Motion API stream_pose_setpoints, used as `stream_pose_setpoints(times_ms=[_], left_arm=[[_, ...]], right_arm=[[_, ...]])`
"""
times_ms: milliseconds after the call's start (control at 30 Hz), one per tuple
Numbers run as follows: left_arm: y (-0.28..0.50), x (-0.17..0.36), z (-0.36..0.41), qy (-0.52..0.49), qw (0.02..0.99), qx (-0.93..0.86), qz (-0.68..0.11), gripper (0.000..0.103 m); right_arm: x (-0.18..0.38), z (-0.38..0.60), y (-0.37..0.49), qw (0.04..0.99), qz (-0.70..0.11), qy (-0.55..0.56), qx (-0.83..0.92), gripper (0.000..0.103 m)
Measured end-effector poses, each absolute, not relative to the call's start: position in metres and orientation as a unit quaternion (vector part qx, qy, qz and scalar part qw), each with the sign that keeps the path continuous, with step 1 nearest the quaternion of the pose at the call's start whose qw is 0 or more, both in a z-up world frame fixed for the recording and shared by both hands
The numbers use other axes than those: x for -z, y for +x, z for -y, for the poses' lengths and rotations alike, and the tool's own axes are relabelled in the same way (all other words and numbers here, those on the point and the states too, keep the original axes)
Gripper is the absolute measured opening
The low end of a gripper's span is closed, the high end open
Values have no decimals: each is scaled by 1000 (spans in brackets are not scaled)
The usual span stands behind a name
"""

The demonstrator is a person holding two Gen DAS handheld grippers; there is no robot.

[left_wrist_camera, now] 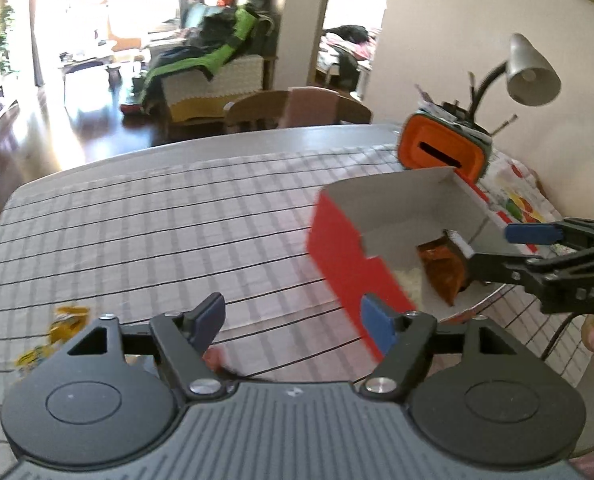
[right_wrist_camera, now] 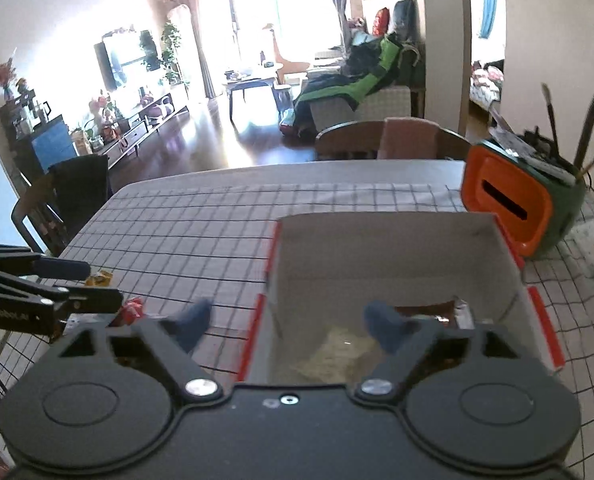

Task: Organize snacks
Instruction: 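Move both tools back over the remaining snack pile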

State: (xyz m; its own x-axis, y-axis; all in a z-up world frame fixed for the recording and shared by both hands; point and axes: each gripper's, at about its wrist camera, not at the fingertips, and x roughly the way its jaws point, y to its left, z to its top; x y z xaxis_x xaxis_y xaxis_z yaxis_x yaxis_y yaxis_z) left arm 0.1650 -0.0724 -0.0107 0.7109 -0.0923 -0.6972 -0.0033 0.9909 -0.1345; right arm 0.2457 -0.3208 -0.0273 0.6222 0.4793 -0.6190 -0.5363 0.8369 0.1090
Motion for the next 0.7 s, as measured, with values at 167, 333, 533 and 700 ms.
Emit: stream_pose_setpoints(times_ms=[167, 333, 533, 700], left_arm=[[134, 14, 35, -58, 927, 8, -369, 81], [106, 21, 0, -60, 927, -5, -370, 83], [73, 32, -42, -68, 926, -17, -371, 87], [56, 45, -73, -81, 923, -21, -376, 102]], right_arm=[[31, 284, 229, 894, -326, -49, -303, 103], [38, 247, 213, 888, -334, -45, -314, 103], [49, 202, 188, 889, -319, -73, -320, 103], [63, 175, 167, 889, -327, -65, -314, 103]])
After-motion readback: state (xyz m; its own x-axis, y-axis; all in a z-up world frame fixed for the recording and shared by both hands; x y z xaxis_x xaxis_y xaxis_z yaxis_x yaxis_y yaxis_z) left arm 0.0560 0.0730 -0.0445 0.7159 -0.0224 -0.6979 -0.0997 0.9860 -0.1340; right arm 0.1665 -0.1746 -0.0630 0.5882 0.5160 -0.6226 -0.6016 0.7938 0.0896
